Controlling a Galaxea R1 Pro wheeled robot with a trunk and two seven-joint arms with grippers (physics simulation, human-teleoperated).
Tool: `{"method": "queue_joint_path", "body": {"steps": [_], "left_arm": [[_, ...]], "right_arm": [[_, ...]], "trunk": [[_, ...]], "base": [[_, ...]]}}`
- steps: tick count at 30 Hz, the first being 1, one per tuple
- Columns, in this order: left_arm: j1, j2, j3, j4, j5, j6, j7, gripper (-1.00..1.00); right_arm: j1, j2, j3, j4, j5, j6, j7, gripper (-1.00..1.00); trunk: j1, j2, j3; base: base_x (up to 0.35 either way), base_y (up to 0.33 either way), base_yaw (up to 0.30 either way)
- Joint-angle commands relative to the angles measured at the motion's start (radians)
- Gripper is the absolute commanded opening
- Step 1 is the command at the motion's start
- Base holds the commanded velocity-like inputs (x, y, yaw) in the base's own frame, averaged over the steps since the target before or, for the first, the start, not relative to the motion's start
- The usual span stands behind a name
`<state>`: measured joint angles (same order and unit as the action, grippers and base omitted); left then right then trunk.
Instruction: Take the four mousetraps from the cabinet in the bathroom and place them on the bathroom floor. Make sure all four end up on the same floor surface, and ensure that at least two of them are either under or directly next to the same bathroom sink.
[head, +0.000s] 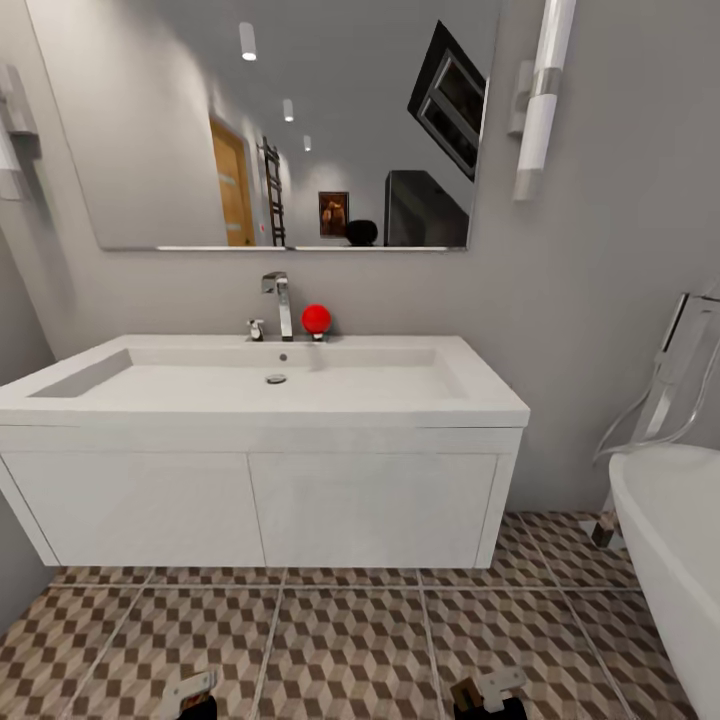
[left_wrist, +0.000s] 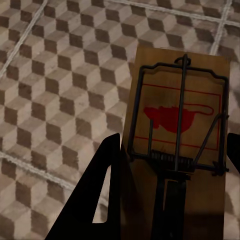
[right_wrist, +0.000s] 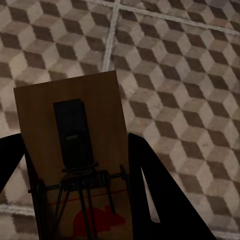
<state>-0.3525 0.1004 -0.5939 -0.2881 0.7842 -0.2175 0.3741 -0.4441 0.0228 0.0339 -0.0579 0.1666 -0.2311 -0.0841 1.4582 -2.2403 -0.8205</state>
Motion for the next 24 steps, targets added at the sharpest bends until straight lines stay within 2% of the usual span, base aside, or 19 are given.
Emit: {"method": "queue_joint_path", "body": {"steps": [1, 5, 21, 24], "left_arm": [[0.0, 0.001, -0.009, -0.002, 0.006, -0.002, 0.009, -1.0], [-0.001, 0.001, -0.009, -0.002, 0.006, -0.001, 0.008, -1.0], [0.0, 0.001, -0.01, -0.003, 0.007, 0.0, 0.007, -1.0], [0.0, 0.001, -0.01, -0.003, 0.007, 0.0, 0.008, -1.0]], "right_arm": [[-0.001, 0.0, 0.003, 0.001, 0.005, -0.002, -0.005, -1.0], [-0.001, 0.0, 0.003, 0.001, 0.006, -0.002, -0.005, -1.0], [-0.001, 0.0, 0.003, 0.001, 0.007, -0.004, -0.005, -1.0], [-0.001, 0.0, 0.003, 0.001, 0.007, -0.003, -0.005, -1.0]], "trunk": [[0.004, -0.008, -0.004], [0.019, -0.036, -0.017], [0.019, -0.036, -0.017], [0.031, -0.057, -0.026]], "base": [[0.0, 0.0, 0.0], [0.0, 0.0, 0.0], [0.0, 0.0, 0.0], [0.0, 0.0, 0.0]]}}
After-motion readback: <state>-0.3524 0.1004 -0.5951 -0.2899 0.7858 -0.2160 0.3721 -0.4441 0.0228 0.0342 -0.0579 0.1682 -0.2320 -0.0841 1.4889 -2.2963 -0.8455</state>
